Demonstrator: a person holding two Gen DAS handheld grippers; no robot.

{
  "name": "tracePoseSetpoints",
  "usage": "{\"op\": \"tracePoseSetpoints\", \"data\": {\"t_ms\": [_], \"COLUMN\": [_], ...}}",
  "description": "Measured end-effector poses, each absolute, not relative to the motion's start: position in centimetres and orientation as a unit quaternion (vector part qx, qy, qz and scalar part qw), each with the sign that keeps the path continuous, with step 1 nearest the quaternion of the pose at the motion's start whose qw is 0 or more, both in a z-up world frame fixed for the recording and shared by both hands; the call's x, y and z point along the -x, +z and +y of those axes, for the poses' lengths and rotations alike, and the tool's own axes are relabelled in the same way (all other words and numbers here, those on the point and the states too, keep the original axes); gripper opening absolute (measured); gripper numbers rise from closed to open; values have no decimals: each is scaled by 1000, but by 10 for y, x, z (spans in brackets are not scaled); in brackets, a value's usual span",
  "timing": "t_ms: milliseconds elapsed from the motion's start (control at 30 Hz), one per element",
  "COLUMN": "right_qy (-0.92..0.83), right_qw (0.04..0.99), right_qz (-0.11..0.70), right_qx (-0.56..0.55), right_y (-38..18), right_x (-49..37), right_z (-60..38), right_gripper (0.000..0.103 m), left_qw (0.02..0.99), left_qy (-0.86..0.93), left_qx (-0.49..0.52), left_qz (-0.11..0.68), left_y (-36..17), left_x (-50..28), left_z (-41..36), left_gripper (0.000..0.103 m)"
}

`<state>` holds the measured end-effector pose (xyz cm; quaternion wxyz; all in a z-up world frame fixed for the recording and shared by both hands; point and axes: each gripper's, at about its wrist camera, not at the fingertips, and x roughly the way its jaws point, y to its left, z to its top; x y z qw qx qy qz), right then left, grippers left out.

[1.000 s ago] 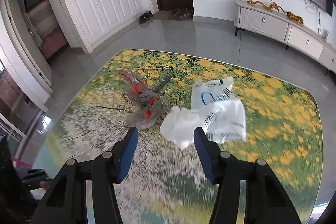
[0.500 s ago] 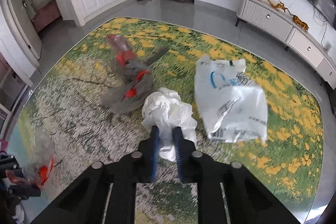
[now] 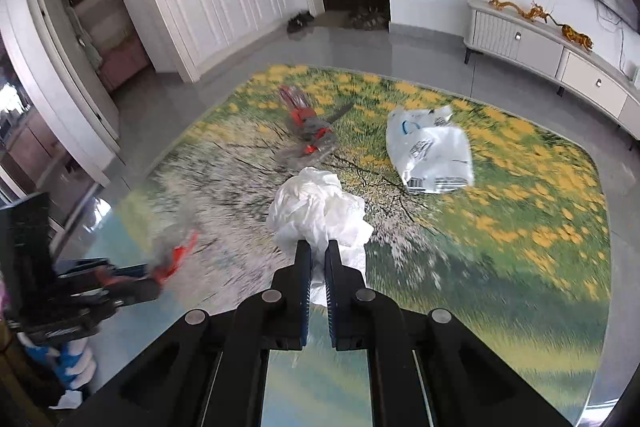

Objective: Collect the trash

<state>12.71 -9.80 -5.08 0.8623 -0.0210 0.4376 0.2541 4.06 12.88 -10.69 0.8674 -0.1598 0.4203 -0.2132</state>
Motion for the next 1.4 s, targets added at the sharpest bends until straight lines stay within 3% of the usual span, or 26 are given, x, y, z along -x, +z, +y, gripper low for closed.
{"op": "tracePoseSetpoints", "data": {"t_ms": [600, 1400], "right_qy": [267, 258], "right_qw": [885, 868], "right_qz": [381, 423], "right_qx": [-15, -13], "right_y": [-2, -31], "right_x": [-22, -48], "right_z": [-146, -119], "right_gripper": [7, 7], "left_qw": [902, 890], "left_qy": [-178, -190], "left_qx": [99, 109], "left_qz": [380, 399], "left_y": [-56, -84], "left_x": [-18, -18], "left_z": [76, 82], "left_gripper": [19, 19]}}
